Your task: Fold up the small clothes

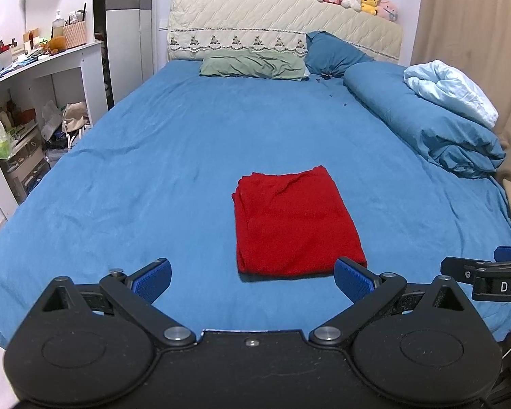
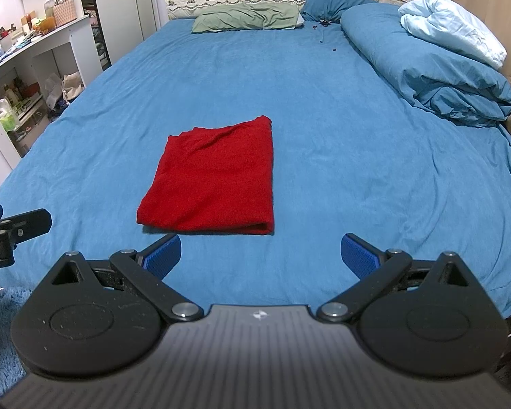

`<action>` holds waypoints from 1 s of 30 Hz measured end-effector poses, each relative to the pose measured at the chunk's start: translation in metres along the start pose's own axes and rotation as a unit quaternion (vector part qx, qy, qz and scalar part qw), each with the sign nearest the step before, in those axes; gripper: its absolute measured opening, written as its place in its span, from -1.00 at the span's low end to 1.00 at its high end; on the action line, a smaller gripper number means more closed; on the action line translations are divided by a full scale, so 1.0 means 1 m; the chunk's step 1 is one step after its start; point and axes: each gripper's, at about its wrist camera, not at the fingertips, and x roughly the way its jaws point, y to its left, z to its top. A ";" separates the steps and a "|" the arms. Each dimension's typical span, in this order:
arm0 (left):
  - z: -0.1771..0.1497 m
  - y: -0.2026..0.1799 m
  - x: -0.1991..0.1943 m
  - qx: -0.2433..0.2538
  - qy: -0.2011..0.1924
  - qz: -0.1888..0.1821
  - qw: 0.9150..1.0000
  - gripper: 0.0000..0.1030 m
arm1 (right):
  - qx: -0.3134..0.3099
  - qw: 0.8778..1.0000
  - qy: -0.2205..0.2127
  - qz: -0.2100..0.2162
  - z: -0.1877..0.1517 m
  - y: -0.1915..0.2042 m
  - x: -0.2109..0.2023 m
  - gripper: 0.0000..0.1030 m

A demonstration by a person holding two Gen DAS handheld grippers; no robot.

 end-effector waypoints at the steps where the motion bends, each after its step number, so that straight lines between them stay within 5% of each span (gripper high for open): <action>1: 0.000 0.000 0.000 0.000 0.000 0.000 1.000 1.00 | 0.000 1.000 0.000 0.000 0.000 0.000 0.000 1.00; 30: 0.004 0.002 -0.006 0.004 -0.025 0.000 1.000 1.00 | 0.000 1.000 0.000 0.001 0.003 0.004 0.000 1.00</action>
